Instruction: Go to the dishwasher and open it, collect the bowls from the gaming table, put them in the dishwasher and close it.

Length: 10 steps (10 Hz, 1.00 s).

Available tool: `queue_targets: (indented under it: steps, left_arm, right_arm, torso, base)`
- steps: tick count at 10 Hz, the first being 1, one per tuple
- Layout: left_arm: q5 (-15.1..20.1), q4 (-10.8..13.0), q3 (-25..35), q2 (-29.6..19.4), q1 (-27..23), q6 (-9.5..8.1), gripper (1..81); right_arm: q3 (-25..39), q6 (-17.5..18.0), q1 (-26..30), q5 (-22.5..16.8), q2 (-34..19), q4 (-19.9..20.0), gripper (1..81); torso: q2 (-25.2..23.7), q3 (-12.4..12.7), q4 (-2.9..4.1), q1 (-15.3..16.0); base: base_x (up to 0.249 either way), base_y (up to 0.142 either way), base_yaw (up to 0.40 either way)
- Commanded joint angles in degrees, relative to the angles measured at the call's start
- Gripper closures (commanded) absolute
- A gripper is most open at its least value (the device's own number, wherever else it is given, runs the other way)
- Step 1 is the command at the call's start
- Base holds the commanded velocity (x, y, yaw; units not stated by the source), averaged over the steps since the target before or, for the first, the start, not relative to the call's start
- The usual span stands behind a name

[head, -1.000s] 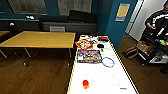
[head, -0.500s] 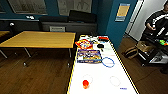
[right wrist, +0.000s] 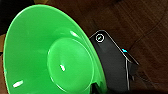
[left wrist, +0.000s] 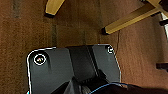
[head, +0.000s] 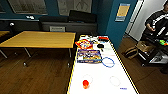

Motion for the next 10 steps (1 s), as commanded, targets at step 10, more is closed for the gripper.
queue_targets:
  steps: [10]
  left_arm:
    - [20.6, -2.1, 30.4, -15.8, -27.0, -4.78, 1.0]
  right_arm:
    - [-16.2, -0.3, -0.1, -8.3, 13.2, -5.4, 81.1]
  torso:
    - [0.0, 0.0, 0.0, 0.0]
  base:
    - [0.0, 0.0, 0.0]
